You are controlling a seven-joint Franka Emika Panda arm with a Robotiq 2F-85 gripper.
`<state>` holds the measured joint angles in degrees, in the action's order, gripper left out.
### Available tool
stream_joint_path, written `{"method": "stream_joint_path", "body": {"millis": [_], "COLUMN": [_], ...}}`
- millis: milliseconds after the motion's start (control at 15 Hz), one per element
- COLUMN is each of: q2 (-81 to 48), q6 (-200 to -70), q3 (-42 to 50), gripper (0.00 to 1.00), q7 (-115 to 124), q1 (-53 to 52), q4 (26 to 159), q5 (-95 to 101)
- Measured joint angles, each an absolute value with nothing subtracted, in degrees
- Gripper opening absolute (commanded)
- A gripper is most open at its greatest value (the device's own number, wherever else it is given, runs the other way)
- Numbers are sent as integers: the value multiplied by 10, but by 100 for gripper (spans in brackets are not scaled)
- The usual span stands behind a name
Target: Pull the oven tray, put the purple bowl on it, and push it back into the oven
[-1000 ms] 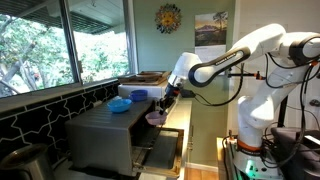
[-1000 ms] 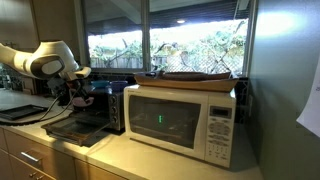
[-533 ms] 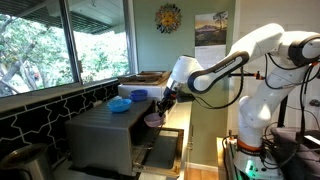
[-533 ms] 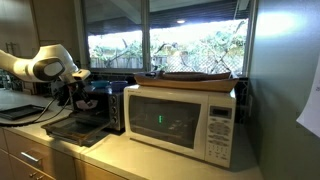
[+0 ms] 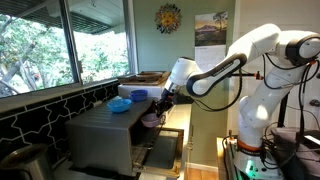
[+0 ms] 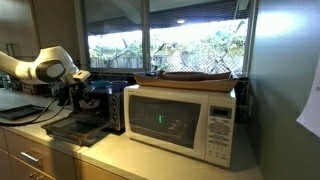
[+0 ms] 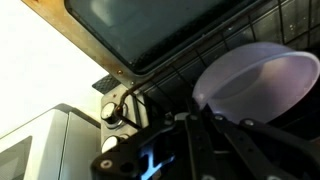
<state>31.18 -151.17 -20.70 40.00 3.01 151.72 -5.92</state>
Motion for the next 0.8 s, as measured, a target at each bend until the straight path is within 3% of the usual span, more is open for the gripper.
{"method": "stream_joint_path", "body": {"millis": [800], "q2": [262], "q6": [-1584], "q3": [-209], "gripper": [1], "q7": [414], "q1": [29], "q4": [1516], "q5": [-59]}}
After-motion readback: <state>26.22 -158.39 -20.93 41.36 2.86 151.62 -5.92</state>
